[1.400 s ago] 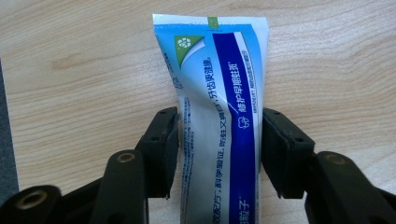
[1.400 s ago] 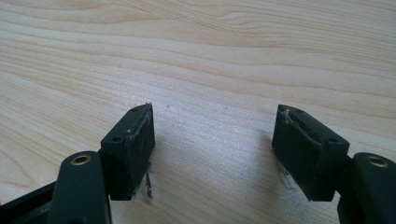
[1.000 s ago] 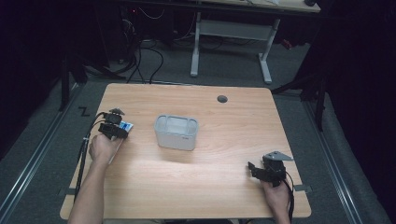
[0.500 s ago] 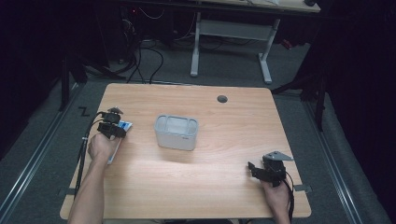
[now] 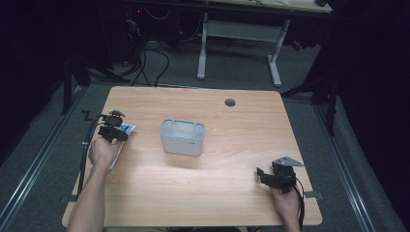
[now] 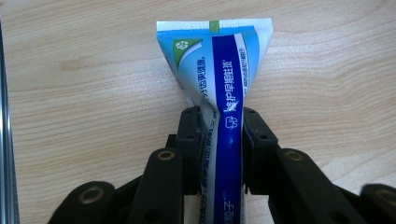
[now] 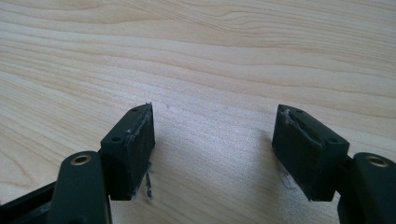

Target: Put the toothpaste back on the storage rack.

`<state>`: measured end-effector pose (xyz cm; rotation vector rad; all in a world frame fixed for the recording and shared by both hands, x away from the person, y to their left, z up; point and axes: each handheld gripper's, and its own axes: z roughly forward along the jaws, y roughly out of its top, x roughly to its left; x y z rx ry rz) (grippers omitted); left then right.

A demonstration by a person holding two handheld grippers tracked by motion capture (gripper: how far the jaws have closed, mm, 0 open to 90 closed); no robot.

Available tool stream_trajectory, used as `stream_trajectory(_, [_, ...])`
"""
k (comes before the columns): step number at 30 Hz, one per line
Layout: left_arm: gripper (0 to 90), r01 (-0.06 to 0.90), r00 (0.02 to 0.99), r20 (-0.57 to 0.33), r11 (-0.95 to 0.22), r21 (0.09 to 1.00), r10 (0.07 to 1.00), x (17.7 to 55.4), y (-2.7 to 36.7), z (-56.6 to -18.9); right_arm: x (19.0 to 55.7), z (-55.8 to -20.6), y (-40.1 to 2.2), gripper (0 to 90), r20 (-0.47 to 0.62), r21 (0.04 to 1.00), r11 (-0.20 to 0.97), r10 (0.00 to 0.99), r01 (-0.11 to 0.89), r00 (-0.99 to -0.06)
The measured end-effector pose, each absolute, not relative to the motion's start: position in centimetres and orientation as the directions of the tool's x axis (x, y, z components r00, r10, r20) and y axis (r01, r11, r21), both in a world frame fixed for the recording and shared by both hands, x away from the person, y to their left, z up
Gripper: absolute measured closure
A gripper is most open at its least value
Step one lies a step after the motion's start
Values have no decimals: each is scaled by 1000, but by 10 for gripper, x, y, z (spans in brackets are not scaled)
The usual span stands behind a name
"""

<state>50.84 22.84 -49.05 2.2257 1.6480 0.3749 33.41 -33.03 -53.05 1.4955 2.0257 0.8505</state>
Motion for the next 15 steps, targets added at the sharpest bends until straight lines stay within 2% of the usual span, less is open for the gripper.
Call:
stream_trajectory(8, [732, 836, 323, -11, -279, 473, 946, 499, 226, -476, 334, -530, -330, 299, -15, 721, 210, 957, 660, -289])
stream_trajectory(15, [741, 797, 359, 11, -313, 516, 933, 487, 220, -462, 334, -530, -330, 299, -15, 721, 210, 957, 660, -289])
